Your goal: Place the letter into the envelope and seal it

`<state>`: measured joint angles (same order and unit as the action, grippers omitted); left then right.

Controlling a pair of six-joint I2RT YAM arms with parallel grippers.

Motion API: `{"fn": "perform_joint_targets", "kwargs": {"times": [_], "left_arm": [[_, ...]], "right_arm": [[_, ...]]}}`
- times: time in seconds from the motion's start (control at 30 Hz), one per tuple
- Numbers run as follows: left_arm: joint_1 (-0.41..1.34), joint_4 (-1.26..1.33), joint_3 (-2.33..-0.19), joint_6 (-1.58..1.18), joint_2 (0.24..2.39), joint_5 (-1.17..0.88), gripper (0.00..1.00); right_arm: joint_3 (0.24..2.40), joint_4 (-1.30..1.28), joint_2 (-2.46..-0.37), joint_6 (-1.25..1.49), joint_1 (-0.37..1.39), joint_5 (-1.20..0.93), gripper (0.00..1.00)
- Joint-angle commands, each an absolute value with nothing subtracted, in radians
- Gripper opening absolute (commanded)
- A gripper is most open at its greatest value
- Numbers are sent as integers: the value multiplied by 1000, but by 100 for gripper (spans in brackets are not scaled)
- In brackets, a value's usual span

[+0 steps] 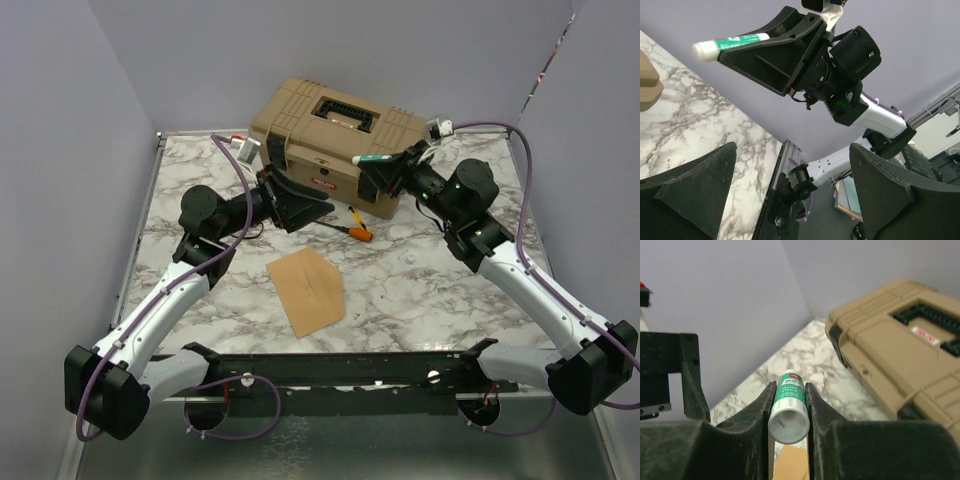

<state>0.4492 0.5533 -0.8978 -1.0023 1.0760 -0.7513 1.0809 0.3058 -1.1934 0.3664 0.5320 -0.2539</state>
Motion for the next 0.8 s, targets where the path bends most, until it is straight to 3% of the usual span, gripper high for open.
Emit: {"fn": "perform_joint_targets", "kwargs": {"times": [0.0,0.17,0.37,0.67,0.77], "left_arm": [[451,532,-856,-907,1042,-831,90],[451,489,-788,-851,1004,-799,77],[451,41,-741,-768,1056,-454,69],[469,-68,-643,-826,1255,-351,62],[472,-77,-642,-871,1311,-354,52]], "right_arm": [[1023,116,-1157,361,537,-244,1],[959,66,-1163,354,537,-363,1],[850,103,-1213,406,573,-410,1],[906,13,-1455,429,796,-111,1],[945,-59,-1525,457,844,-36,1]]}}
